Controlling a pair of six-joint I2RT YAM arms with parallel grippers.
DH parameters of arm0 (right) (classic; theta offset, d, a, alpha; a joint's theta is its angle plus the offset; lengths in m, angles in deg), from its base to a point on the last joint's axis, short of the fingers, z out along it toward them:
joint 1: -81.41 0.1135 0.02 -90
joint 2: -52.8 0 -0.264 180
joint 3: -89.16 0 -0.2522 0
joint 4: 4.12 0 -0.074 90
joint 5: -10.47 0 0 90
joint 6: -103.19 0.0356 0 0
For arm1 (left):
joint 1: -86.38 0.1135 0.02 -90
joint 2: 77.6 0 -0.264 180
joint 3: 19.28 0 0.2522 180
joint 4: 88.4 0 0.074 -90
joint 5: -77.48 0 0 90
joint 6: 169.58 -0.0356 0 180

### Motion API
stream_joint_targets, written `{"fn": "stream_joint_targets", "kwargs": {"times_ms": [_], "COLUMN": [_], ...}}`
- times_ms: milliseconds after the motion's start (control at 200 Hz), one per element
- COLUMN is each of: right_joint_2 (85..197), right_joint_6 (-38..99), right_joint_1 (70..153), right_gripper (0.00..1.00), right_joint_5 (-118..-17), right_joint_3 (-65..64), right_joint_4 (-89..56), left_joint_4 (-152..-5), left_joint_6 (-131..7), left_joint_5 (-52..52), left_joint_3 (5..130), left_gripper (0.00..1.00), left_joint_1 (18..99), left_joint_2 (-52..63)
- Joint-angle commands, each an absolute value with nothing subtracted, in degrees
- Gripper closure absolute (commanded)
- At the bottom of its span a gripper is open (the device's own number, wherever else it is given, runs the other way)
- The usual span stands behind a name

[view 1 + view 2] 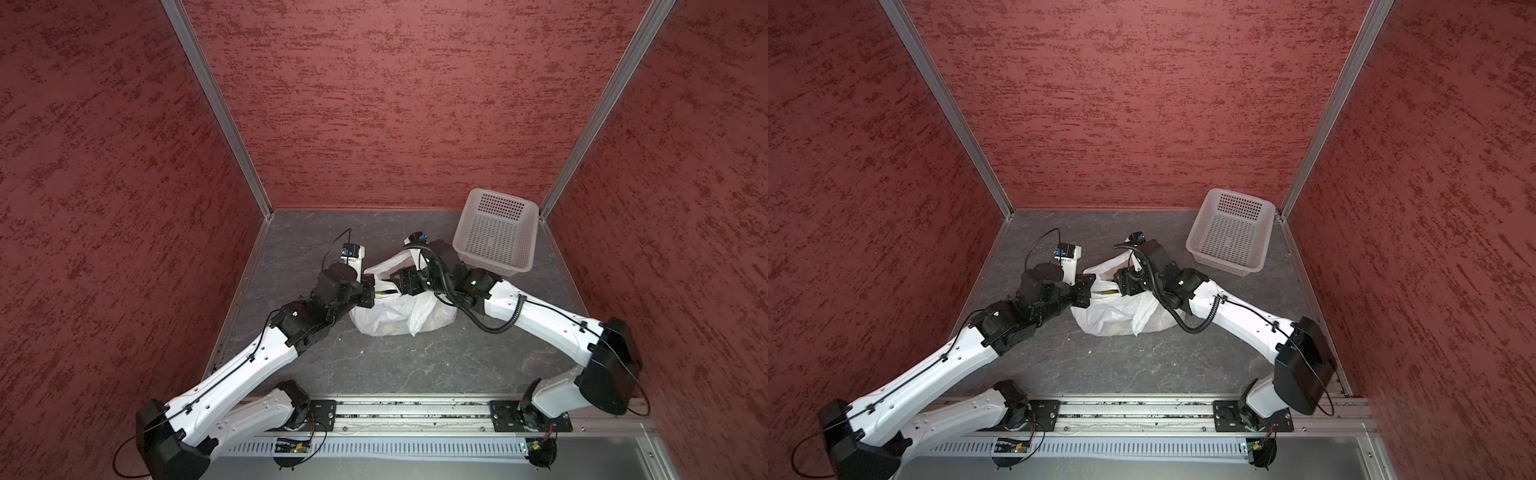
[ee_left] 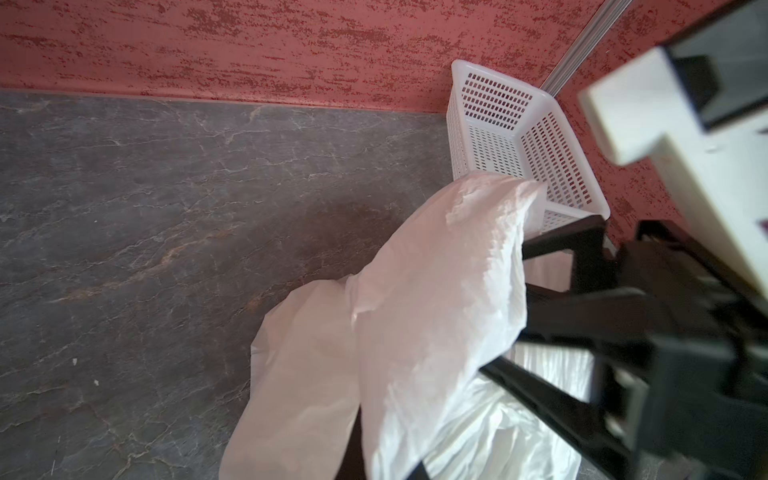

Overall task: Untie the knot of the plastic bag and take out the fruit
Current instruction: Untie the plastic bag at the center of the table.

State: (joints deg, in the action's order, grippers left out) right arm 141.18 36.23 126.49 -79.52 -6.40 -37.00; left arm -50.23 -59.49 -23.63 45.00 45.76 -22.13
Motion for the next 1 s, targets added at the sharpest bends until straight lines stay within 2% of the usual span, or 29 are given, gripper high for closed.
{"fn": "stream_joint_targets", "kwargs": {"times_ms": [0, 185, 396, 551, 791, 997], "right_joint_2": [144.23, 144.03, 140.15, 136.43, 133.49, 132.25], "right_joint_6": [37.52, 36.07, 38.50, 39.71, 38.77, 38.42], "right_joint_1": [125.53, 125.37, 125.20, 124.92, 125.05, 125.01], "right_gripper": [0.33, 0.33, 0.26, 0.22, 0.17, 0.17], "right_joint_5": [-88.17, -96.26, -103.35, -104.91, -96.40, -93.07], "right_joint_3": [-4.49, -10.88, -13.18, -13.78, -13.26, -13.18], "right_joint_4": [-38.37, -47.46, -60.98, -63.67, -57.76, -54.23], "left_joint_4": [-51.78, -52.94, -48.49, -45.13, -48.87, -50.43], "left_joint_6": [-60.16, -59.90, -61.63, -64.66, -61.00, -57.11], "left_joint_5": [-26.23, -28.18, -35.44, -40.09, -21.42, -14.92], "left_joint_3": [44.41, 44.79, 49.18, 51.82, 50.23, 48.23], "left_gripper": [1.00, 1.00, 1.00, 0.95, 0.53, 0.34], "left_joint_1": [45.64, 47.42, 47.40, 46.66, 46.62, 46.57], "left_joint_2": [-22.70, -22.70, -20.65, -19.80, -19.54, -19.60]}}
